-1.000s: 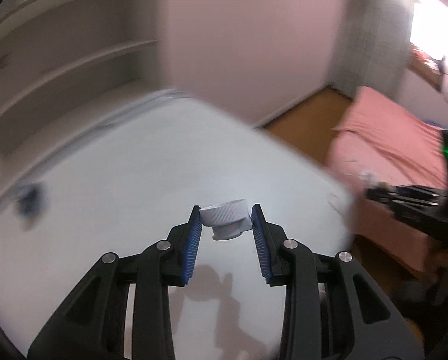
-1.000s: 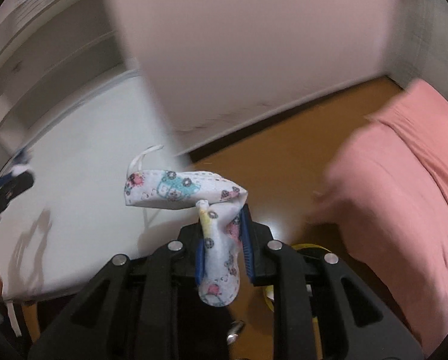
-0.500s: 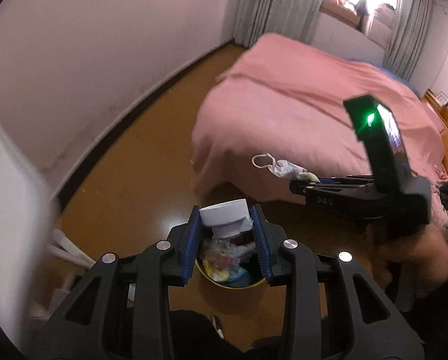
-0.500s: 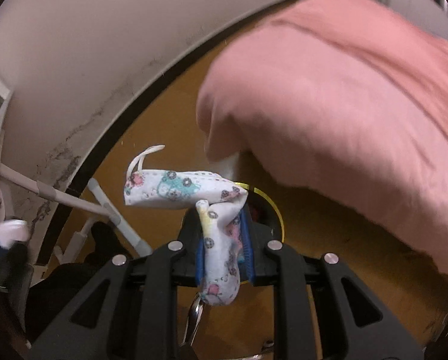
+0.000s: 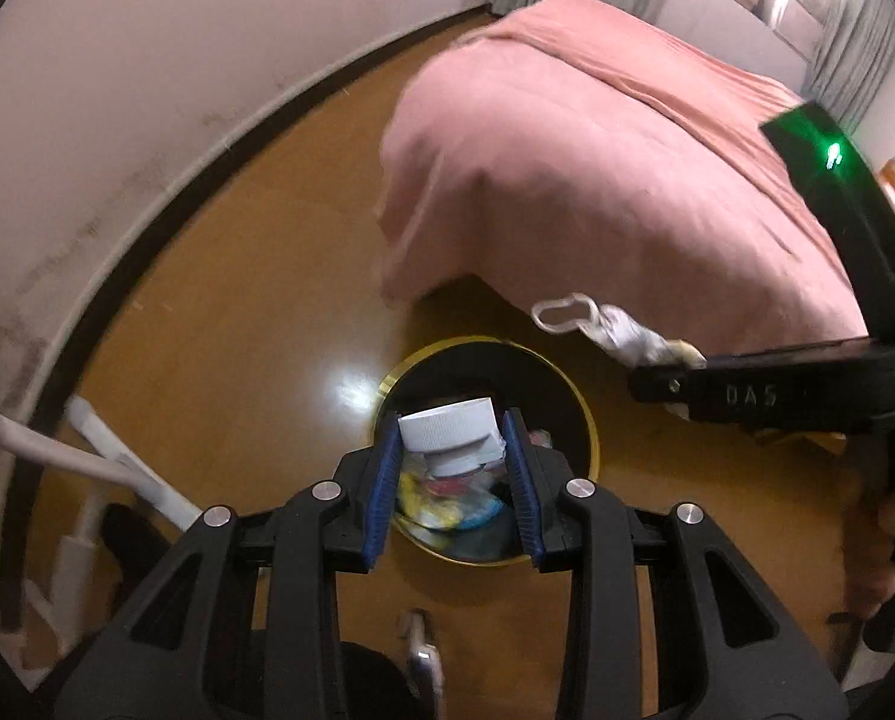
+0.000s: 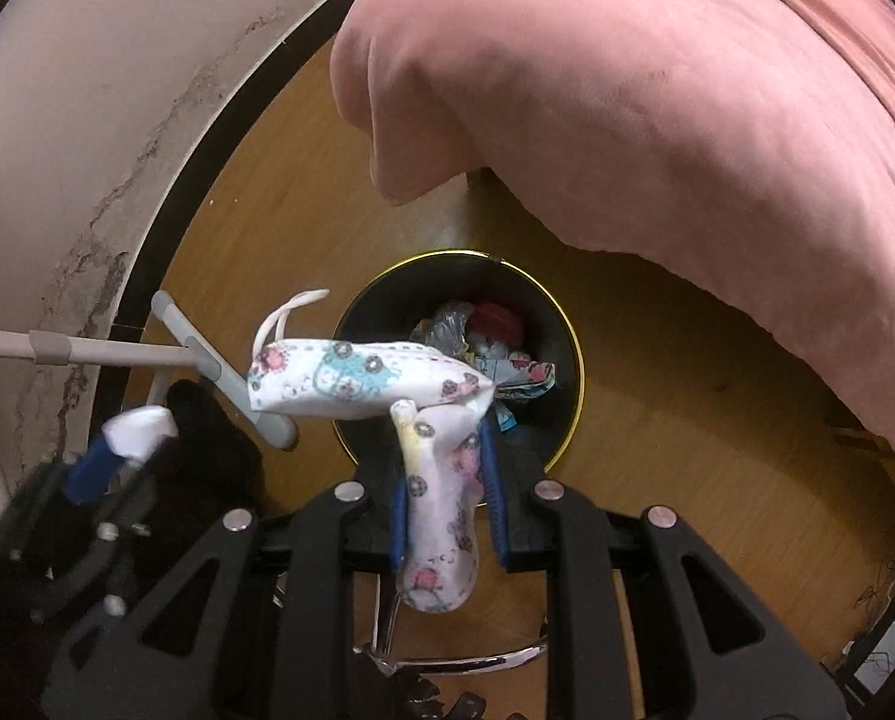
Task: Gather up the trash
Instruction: 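Carry the mask and tape roll over the bin and open both tools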
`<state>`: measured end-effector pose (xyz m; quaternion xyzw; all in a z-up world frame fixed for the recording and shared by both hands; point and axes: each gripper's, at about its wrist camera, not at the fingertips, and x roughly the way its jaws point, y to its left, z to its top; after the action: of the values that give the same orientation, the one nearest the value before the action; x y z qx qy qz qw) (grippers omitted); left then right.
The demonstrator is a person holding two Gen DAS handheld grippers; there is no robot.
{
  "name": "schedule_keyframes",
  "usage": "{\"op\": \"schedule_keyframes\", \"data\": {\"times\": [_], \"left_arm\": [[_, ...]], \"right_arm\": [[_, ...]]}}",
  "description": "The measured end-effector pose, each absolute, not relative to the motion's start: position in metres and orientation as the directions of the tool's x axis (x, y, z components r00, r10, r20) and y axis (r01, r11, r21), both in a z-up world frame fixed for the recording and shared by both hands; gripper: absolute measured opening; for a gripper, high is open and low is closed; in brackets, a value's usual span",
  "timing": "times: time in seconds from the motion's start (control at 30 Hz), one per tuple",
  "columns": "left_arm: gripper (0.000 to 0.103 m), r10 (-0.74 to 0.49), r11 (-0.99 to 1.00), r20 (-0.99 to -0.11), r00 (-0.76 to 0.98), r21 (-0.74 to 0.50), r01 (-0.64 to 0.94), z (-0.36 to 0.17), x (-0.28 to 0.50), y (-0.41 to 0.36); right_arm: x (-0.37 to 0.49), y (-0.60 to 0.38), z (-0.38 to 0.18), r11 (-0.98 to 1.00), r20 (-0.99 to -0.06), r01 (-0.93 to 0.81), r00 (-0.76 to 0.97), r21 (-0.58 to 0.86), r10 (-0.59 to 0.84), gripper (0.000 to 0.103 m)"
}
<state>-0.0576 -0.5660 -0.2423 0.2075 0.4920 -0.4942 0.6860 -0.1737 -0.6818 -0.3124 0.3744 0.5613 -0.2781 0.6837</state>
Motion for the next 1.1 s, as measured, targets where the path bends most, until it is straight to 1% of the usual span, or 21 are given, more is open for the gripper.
{"op": "schedule_keyframes", "data": {"times": [0.2, 0.27, 0.3, 0.33, 0.37, 0.4, 0.43, 0.67, 0.77, 0.83, 1.1], "left_arm": [[0.033, -0.479, 0.434, -0.878, -0.015, -0.251, 0.865, -0.253, -0.057, -0.564], [0.033, -0.481, 0.441, -0.877, -0.024, -0.266, 0.857, -0.255, -0.055, -0.563], [0.033, -0.483, 0.447, -0.875, -0.029, -0.275, 0.851, -0.256, -0.053, -0.562], [0.033, -0.483, 0.449, -0.875, -0.034, -0.281, 0.848, -0.256, -0.052, -0.561], [0.033, -0.483, 0.452, -0.874, -0.045, -0.293, 0.843, -0.257, -0.051, -0.561], [0.033, -0.483, 0.453, -0.874, -0.052, -0.301, 0.839, -0.258, -0.05, -0.56], [0.033, -0.484, 0.457, -0.873, -0.058, -0.309, 0.834, -0.259, -0.049, -0.559], [0.033, -0.482, 0.441, -0.874, -0.067, -0.308, 0.843, -0.259, -0.053, -0.559], [0.033, -0.477, 0.438, -0.877, -0.064, -0.3, 0.848, -0.259, -0.055, -0.56], [0.033, -0.477, 0.439, -0.876, -0.065, -0.302, 0.846, -0.259, -0.055, -0.559], [0.033, -0.475, 0.433, -0.878, -0.062, -0.294, 0.852, -0.258, -0.057, -0.558]], "right_arm": [[-0.173, -0.681, -0.313, 0.559, -0.976, 0.805, 0.214, 0.196, 0.034, 0.021], [-0.174, -0.683, -0.313, 0.556, -0.977, 0.808, 0.212, 0.197, 0.039, 0.023], [-0.174, -0.683, -0.313, 0.554, -0.976, 0.809, 0.212, 0.199, 0.04, 0.026], [-0.174, -0.684, -0.314, 0.552, -0.977, 0.81, 0.211, 0.198, 0.04, 0.034], [-0.174, -0.685, -0.314, 0.551, -0.977, 0.811, 0.209, 0.196, 0.039, 0.038], [-0.173, -0.685, -0.313, 0.55, -0.976, 0.811, 0.213, 0.198, 0.037, 0.047], [-0.175, -0.684, -0.311, 0.549, -0.976, 0.812, 0.215, 0.198, 0.033, 0.05], [-0.176, -0.686, -0.309, 0.538, -0.975, 0.82, 0.223, 0.198, 0.019, 0.051], [-0.175, -0.686, -0.308, 0.538, -0.973, 0.818, 0.229, 0.203, 0.018, 0.055], [-0.175, -0.686, -0.307, 0.54, -0.97, 0.814, 0.244, 0.215, 0.019, 0.062], [-0.179, -0.69, -0.298, 0.523, -0.961, 0.82, 0.276, 0.232, -0.005, 0.063]]}}
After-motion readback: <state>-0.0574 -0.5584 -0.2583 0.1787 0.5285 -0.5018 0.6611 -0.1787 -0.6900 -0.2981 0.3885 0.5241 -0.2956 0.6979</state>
